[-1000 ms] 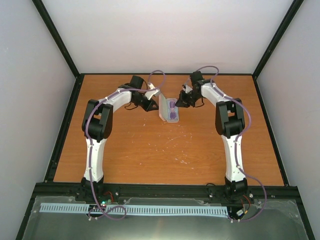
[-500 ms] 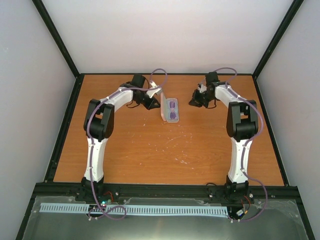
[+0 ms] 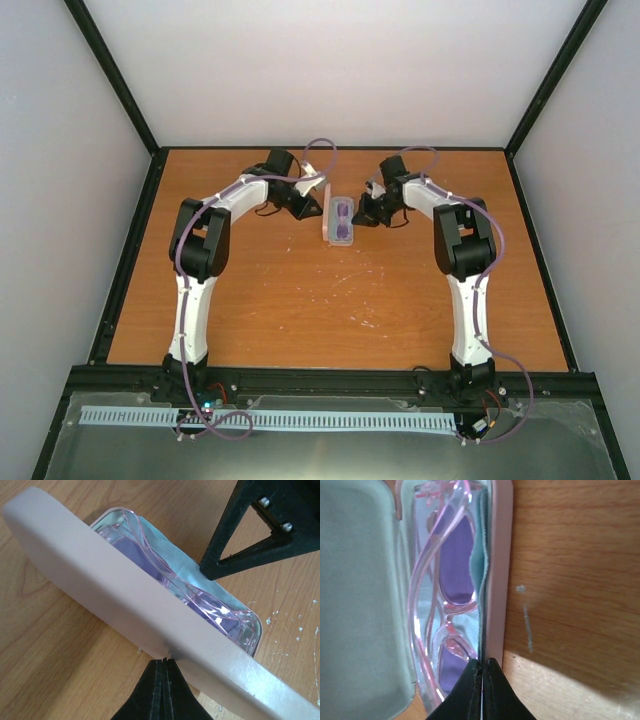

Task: Organize the sunglasses
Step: Close the sunglasses case at the center of the board.

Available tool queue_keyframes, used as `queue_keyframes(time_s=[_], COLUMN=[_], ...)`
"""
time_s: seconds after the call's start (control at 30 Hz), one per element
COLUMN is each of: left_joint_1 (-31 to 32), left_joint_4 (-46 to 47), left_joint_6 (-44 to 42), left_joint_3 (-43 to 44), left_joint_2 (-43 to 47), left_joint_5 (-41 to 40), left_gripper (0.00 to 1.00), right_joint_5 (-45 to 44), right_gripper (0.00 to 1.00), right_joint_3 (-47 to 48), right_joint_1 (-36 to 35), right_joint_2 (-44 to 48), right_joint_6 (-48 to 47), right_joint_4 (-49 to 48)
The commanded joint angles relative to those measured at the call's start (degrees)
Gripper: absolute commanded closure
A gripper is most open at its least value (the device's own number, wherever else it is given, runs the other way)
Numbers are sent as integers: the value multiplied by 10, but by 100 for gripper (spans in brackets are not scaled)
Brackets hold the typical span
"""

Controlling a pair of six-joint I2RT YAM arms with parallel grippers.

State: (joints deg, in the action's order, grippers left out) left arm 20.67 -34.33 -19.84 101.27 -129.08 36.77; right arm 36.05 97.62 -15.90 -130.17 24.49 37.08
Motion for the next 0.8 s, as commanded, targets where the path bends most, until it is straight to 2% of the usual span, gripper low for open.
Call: queue_keyframes(time_s=[0.0,0.17,0.77], left_joint_1=[13,24,57], left_joint_4=[0,2,11], left_joint_6=[4,7,11], left_joint_3=[32,47,44], left_joint_2=[-20,-34,-55], left_joint_5=[11,18,26], left_gripper=[100,99,100], right_joint_5=[13,20,26], right_gripper=[97,97,97], right_joint_3=[-31,-67,-100], right_joint_1=[0,-3,-16], right_joint_2=[7,23,42], right_joint_6=[2,13,1], right_joint_4=[-21,-50,-64])
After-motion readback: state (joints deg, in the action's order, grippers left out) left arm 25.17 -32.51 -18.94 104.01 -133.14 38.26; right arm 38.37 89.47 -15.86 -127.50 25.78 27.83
